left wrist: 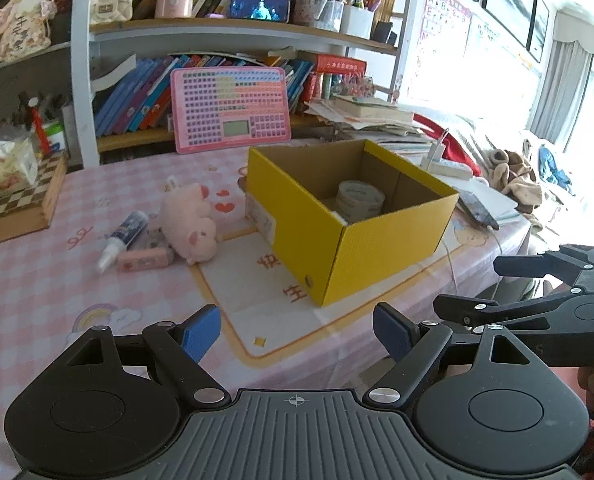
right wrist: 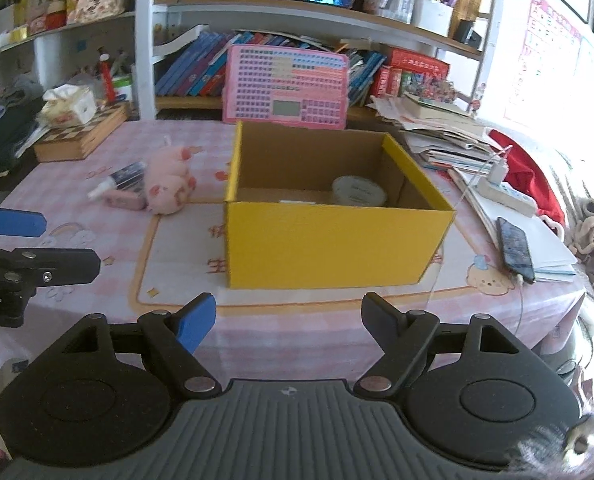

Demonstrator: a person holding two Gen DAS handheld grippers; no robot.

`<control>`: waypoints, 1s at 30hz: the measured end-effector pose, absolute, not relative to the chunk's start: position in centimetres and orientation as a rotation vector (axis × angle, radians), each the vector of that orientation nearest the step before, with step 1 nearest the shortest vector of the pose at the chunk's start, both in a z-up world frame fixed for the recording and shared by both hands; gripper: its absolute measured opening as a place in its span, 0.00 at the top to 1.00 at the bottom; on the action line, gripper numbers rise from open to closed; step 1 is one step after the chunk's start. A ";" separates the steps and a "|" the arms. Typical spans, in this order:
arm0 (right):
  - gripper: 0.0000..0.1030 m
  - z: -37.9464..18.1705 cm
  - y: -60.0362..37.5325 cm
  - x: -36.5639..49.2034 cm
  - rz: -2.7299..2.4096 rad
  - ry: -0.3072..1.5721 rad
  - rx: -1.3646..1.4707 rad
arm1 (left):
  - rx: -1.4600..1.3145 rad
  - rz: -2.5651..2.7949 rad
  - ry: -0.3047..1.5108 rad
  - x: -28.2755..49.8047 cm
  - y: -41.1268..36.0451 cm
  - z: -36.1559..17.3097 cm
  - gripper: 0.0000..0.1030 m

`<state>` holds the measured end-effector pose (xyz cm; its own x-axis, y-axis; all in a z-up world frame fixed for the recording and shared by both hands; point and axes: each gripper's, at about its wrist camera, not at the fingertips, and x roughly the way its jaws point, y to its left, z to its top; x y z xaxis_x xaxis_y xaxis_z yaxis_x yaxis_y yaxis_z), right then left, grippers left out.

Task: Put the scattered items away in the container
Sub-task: 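Withdraw both tools from the yellow box back toward the table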

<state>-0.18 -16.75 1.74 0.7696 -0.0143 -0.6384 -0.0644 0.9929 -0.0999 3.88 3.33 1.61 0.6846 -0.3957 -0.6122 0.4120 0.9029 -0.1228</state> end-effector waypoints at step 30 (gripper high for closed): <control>0.20 0.3 -5.9 2.1 0.336 0.740 -0.264 | 0.006 -0.175 0.774 2.7 12.5 -0.6 0.17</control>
